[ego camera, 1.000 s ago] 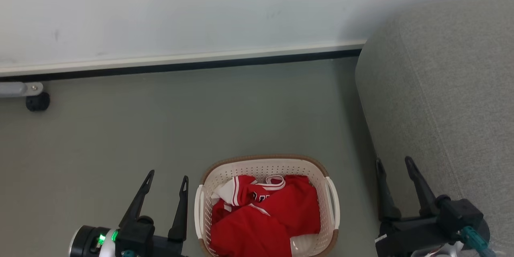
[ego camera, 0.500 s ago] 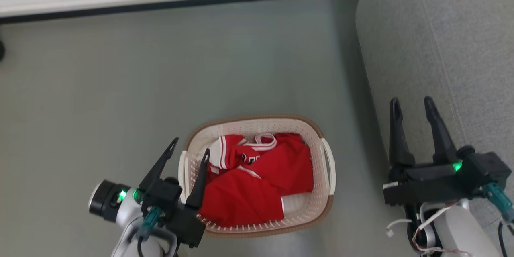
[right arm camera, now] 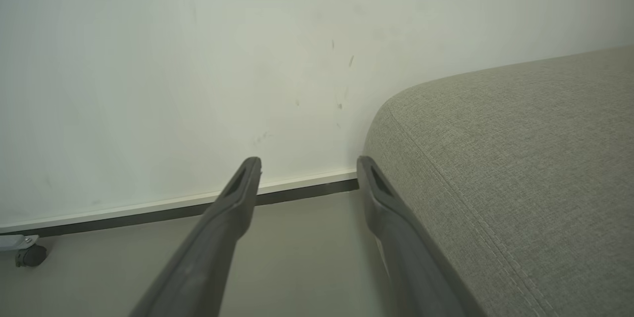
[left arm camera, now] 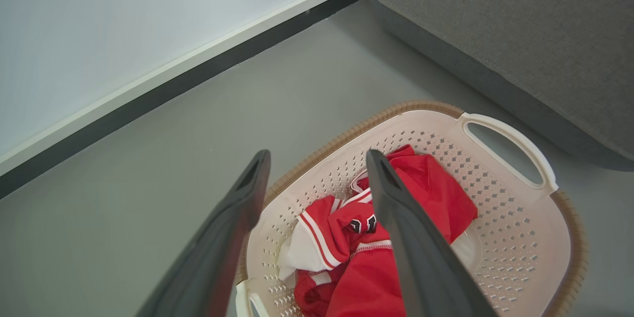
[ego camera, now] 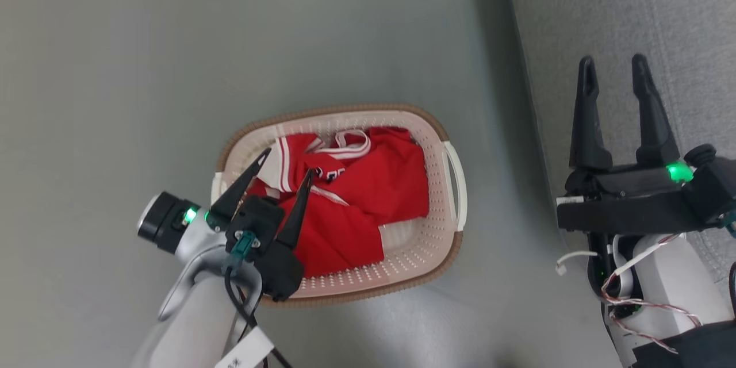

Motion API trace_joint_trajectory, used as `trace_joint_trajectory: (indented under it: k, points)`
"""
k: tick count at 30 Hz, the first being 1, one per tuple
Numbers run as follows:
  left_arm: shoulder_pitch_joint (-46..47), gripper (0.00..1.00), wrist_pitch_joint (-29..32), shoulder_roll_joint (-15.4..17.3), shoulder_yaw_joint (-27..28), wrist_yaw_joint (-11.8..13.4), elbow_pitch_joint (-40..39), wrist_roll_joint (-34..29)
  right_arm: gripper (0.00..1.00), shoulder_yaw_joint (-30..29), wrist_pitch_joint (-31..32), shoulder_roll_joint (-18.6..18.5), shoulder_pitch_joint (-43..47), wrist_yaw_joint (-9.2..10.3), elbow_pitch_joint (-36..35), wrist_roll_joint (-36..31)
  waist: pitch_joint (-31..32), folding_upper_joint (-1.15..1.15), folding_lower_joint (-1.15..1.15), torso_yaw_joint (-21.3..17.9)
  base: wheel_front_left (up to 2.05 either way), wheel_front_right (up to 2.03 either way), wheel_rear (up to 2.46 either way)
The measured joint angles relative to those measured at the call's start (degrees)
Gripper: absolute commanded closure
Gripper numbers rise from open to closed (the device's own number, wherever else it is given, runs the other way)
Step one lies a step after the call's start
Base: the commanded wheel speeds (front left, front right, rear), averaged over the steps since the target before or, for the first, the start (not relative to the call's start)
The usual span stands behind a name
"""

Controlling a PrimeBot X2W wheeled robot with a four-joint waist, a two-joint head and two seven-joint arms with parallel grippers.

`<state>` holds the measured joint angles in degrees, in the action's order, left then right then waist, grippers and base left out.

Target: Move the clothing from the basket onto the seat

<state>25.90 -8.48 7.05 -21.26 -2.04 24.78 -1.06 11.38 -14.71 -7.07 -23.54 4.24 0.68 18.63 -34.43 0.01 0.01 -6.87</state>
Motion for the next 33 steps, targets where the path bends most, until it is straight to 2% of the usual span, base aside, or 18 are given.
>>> trace_joint_trajectory:
  k: [13, 33]
  points:
    - [7.09, 0.00, 1.14, -0.25, -1.85, -1.07, 8.98, -2.47, 0.00, -1.27, -0.01, 0.84, -4.41, -0.73, 0.30, 0.01, -9.62, 0.01, 0.00, -2.68, 0.00, 0.00, 0.00]
    - [17.47, 0.00, 3.77, 1.31, -2.67, -1.42, 20.86, -5.04, 0.00, -1.01, -0.01, 2.37, -6.69, -2.23, 0.13, -0.55, -16.11, 0.00, -0.01, -5.72, 0.00, 0.00, 0.00]
